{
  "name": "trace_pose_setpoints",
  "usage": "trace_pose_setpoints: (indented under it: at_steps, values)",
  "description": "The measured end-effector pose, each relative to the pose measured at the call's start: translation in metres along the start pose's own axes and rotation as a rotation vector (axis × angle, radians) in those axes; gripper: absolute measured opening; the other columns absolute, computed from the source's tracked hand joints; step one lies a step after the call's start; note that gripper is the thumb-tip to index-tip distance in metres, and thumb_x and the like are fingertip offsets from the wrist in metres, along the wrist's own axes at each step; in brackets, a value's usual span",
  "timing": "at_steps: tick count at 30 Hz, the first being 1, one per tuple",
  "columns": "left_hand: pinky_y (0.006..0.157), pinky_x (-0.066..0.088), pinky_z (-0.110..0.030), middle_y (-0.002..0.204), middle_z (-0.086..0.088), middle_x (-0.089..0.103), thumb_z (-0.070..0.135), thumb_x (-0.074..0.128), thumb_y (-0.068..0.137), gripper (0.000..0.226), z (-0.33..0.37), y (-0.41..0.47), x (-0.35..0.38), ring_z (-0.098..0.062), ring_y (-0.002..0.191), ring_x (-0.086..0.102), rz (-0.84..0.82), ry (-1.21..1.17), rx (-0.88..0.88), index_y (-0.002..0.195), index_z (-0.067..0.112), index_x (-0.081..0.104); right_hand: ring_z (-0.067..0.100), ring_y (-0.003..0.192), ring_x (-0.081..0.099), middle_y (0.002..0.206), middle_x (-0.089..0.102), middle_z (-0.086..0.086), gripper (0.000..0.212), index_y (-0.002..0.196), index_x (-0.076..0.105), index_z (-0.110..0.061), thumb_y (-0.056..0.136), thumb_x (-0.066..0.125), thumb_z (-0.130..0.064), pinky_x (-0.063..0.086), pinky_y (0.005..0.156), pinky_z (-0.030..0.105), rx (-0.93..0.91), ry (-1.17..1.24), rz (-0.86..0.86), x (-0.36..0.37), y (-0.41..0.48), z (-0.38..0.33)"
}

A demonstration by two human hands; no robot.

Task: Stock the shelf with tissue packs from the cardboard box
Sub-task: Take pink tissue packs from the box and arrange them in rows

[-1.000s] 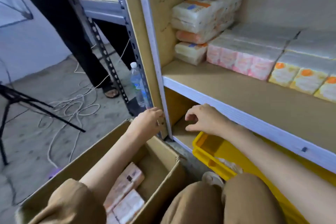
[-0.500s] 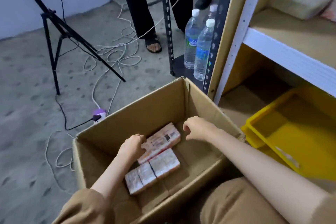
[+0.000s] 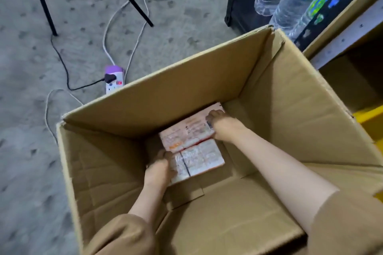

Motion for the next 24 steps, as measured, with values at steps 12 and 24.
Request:
trace_pose_setpoints:
  at_steps: [12,24]
  values:
    - [0.107,0.037,-0.029,0.139,-0.005,0.030,0.044,0.076,0.067,0.094,-0.002,-0.003,0.024,-0.020,0.131,0.033,-0.008,-0.020,0.046,0.138,0.013,0.023,0.028,0.140,0.020,0.150,0.022,0.012,0.100,0.145,0.016,-0.007,0.069,0.078,-0.024,0.003,0.120,0.036,-0.076,-0.257,-0.023,0.022,0.041,0.000]
    - [0.099,0.048,-0.039,0.137,-0.005,0.038,0.029,0.075,0.068,0.085,-0.003,-0.002,0.035,-0.024,0.122,0.048,-0.187,0.167,0.115,0.137,0.016,0.028,0.026,0.102,0.061,0.116,0.062,0.009,0.065,0.118,0.056,-0.011,0.064,0.078,-0.040,0.055,0.085,0.033,0.172,-0.051,-0.207,0.022,0.014,0.044]
Point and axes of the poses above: each hand's wrist, its own y-axis towards the middle knuckle, its own x-axis out of the palm, z = x × y, the point moved 6 cm from there along y, towards the middle knuckle
